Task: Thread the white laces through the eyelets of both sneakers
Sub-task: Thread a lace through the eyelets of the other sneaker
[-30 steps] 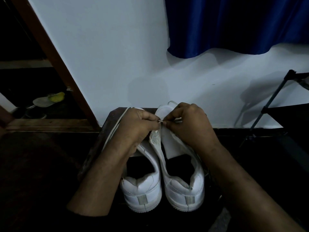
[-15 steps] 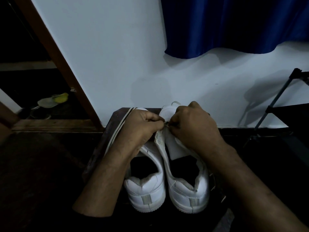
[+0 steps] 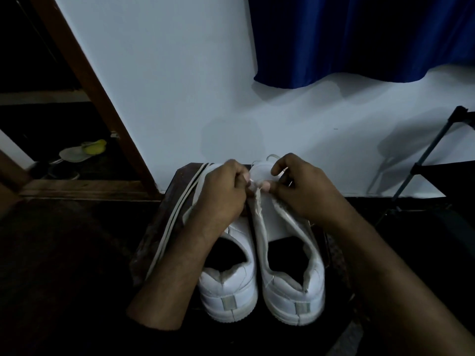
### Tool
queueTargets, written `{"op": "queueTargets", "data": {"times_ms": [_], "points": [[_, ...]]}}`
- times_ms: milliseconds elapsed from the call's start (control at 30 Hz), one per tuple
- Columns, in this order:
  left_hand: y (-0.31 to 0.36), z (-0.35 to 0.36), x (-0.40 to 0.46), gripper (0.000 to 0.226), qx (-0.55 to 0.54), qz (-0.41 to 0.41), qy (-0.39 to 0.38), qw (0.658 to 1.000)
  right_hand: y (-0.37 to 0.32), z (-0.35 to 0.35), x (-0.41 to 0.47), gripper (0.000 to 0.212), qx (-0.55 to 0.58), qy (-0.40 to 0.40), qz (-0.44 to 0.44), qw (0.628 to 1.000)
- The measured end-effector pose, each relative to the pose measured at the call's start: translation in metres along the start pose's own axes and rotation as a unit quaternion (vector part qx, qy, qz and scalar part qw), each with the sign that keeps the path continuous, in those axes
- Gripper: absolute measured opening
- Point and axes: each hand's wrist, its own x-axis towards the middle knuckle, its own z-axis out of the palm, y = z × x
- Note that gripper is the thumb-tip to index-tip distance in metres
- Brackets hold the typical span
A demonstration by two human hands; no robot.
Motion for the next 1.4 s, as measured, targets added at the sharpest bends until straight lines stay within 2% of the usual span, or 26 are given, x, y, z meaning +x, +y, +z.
{"op": "queueTargets", "data": {"times_ms": [67,167,267,367,433,500,533,600,633,667,733,867,933,967,1033,1067,1133,1200,1267,1333,1400], "points": [[0.008,-0.005,-0.004,0.013,-0.096,-0.002,0.031,0.995,0.002,-0.003,0.001,0.025,-0.002,-0.015,-0.014,1.0],[0.014,-0.013,-0.005,0.015,-0.326,-0.045,0.02,0.944,0.001,-0.005,0.002,0.029,0.015,0.062,-0.034,0.997],[0.012,-0.016,-0.001,0.018,-0.376,-0.067,0.044,0.923,0.003,-0.005,0.004,0.018,0.012,0.088,-0.048,0.995],[0.015,-0.014,-0.001,0.02,-0.382,-0.073,0.059,0.919,0.013,-0.001,0.005,0.013,-0.034,0.03,-0.064,0.997],[0.017,-0.014,-0.002,0.018,-0.333,-0.047,0.085,0.938,0.015,0.001,0.005,0.021,-0.08,-0.033,-0.083,0.993],[0.018,-0.019,-0.003,0.012,-0.171,0.055,0.115,0.977,0.014,-0.001,0.004,0.023,-0.102,-0.05,-0.08,0.99],[0.018,-0.022,-0.004,0.009,-0.059,0.109,0.102,0.987,0.014,-0.002,0.004,0.023,-0.107,-0.042,-0.073,0.991],[0.021,-0.022,-0.01,0.006,0.169,0.148,0.023,0.974,0.015,-0.005,0.003,0.024,-0.132,-0.038,-0.058,0.989],[0.018,-0.018,-0.01,0.008,0.242,0.144,-0.015,0.959,0.016,-0.007,0.002,0.024,-0.147,-0.049,-0.05,0.987],[0.015,-0.014,-0.01,0.014,0.279,0.125,-0.049,0.951,0.016,-0.008,0.001,0.024,-0.16,-0.061,-0.046,0.984],[0.004,-0.011,-0.005,0.036,0.286,0.1,-0.082,0.949,0.014,-0.013,-0.001,0.025,-0.183,-0.079,-0.04,0.979],[0.008,-0.013,-0.001,0.047,0.161,0.057,-0.027,0.985,0.009,-0.02,-0.005,0.042,-0.246,-0.125,-0.001,0.961],[0.015,-0.014,-0.001,0.041,-0.004,-0.034,0.029,0.999,0.01,-0.021,-0.005,0.048,-0.237,-0.122,0.001,0.964],[0.014,-0.014,0.002,0.041,-0.116,-0.087,0.056,0.988,0.01,-0.022,-0.006,0.05,-0.231,-0.116,0.004,0.966],[0.013,-0.019,0.008,0.044,-0.283,-0.151,0.125,0.939,0.011,-0.025,-0.006,0.051,-0.224,-0.092,0.016,0.97],[0.012,-0.023,0.009,0.044,-0.329,-0.155,0.155,0.919,0.011,-0.027,-0.006,0.053,-0.206,-0.064,0.02,0.976],[0.011,-0.028,0.009,0.043,-0.366,-0.125,0.188,0.903,0.009,-0.03,-0.007,0.061,-0.104,0.029,0.019,0.994],[0.013,-0.028,0.006,0.041,-0.362,-0.067,0.166,0.915,0.002,-0.032,-0.008,0.067,0.09,0.097,0.001,0.991],[0.02,-0.026,0.0,0.039,-0.362,-0.018,0.098,0.927,-0.007,-0.031,-0.008,0.059,0.256,0.089,-0.022,0.962],[0.029,-0.022,-0.004,0.035,-0.358,0.011,-0.007,0.934,-0.014,-0.028,-0.007,0.043,0.286,0.046,-0.054,0.956],[0.04,-0.02,-0.013,0.031,-0.307,0.026,-0.114,0.945,-0.016,-0.022,-0.006,0.031,0.238,0.009,-0.081,0.968]]}}
